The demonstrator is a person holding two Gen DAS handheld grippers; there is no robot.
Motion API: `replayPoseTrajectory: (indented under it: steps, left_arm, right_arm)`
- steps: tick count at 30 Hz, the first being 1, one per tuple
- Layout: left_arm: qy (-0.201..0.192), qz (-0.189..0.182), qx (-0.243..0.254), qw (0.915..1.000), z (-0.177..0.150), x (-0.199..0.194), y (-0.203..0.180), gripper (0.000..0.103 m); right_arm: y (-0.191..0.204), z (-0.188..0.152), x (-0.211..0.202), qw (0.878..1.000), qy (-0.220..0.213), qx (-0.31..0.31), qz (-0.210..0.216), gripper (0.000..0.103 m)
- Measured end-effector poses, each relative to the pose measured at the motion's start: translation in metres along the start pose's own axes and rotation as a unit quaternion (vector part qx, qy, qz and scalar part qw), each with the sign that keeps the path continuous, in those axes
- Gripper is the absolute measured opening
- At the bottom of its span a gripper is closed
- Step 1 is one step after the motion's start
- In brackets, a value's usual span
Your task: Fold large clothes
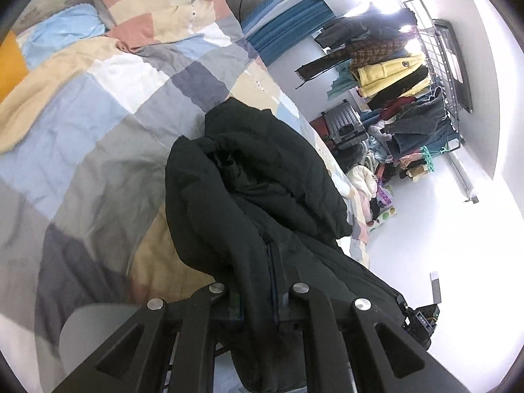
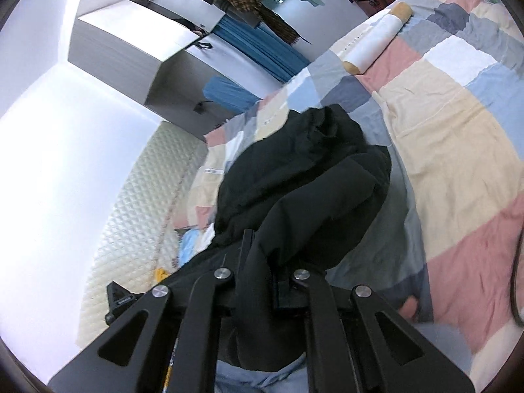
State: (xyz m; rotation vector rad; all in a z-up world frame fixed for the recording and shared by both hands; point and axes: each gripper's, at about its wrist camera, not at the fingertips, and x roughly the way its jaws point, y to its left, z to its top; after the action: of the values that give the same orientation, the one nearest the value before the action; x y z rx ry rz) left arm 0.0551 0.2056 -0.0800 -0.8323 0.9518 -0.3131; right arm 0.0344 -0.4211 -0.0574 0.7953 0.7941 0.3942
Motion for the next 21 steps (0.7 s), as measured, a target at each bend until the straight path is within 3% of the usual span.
replayPoseTrajectory:
  steps: [5, 12, 16, 21]
  left_arm:
    - [-0.010, 0.009, 0.017, 0.9998, -0.027, -0.036, -0.009, 0.009]
    - [-0.020, 0.015, 0.029, 0.9992, -0.042, -0.064, -0.024, 0.009]
    - [-0.015, 0.018, 0.039, 0.9990, -0.030, -0.059, -0.034, 0.009]
    - [-0.024, 0.031, 0.065, 0.9971, 0.013, -0.047, -0.066, 0.010]
  right_arm:
    - [0.010, -0.021, -0.035, 1.000, -0.016, -0.001, 0.013, 0.008]
    - [0.024, -0.029, -0.082, 0.999, -0.046, -0.025, -0.001, 0.006]
    - [0.020, -0.018, -0.076, 0.999, -0.041, -0.023, -0.012, 0.006]
    - [0.027, 0.016, -0.061, 0.998, -0.053, -0.031, -0.016, 0.005]
